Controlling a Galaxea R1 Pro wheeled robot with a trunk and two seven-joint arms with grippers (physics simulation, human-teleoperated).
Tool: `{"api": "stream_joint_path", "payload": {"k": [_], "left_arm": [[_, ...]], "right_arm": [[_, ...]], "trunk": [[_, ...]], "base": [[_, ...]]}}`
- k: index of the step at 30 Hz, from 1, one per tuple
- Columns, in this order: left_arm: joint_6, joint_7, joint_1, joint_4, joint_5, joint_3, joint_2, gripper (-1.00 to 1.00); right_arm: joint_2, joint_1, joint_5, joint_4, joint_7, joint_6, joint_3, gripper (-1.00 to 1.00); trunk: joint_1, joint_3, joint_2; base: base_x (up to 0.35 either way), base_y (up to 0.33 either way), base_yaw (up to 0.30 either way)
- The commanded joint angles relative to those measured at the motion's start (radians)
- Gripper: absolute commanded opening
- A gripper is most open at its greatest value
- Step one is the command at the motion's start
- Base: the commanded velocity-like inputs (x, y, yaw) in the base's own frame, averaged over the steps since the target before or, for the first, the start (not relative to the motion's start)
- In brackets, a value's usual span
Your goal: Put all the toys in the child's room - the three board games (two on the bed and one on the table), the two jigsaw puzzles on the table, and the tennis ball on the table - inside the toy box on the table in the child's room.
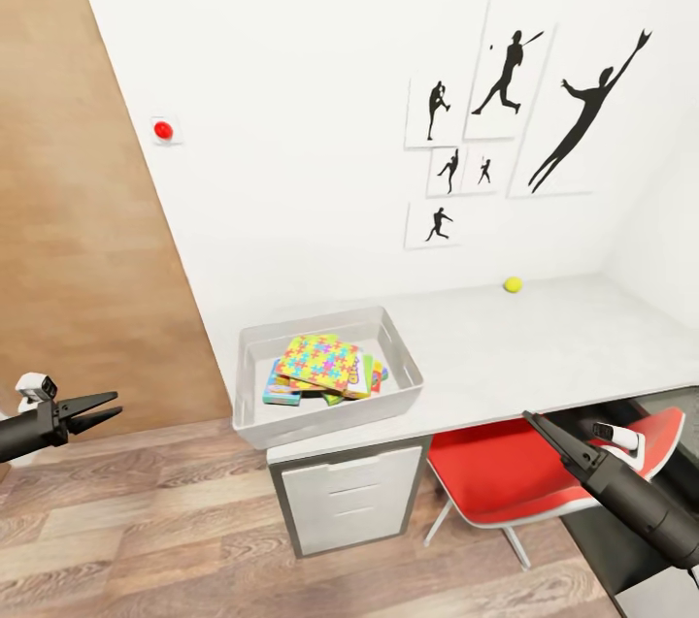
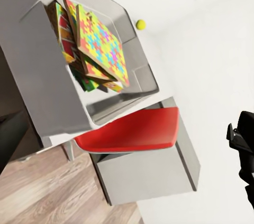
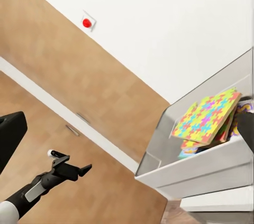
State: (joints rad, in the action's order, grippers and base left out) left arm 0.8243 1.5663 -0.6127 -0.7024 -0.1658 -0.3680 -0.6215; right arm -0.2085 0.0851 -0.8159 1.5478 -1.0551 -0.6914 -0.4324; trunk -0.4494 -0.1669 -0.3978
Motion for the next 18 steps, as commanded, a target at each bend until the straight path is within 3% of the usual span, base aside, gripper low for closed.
{"api": "stream_joint_path", "payload": {"k": [1,18], "left_arm": [[0.010,0.004,-0.001,0.000,0.001,0.000,0.000,1.00],[0.009,0.004,-0.001,0.000,0.002,0.000,0.002,1.00]], "right_arm": [[0.000,0.001,-0.005,0.000,0.000,-0.006,0.000,1.00],[0.000,-0.003,-0.006,0.002,-0.005,0.048,0.000,1.00]], "trunk": [[-0.001,-0.001,-0.002],[-0.001,0.023,-0.002]], "base": [[0.000,-0.243,0.037],[0.000,-0.286,0.070]]}}
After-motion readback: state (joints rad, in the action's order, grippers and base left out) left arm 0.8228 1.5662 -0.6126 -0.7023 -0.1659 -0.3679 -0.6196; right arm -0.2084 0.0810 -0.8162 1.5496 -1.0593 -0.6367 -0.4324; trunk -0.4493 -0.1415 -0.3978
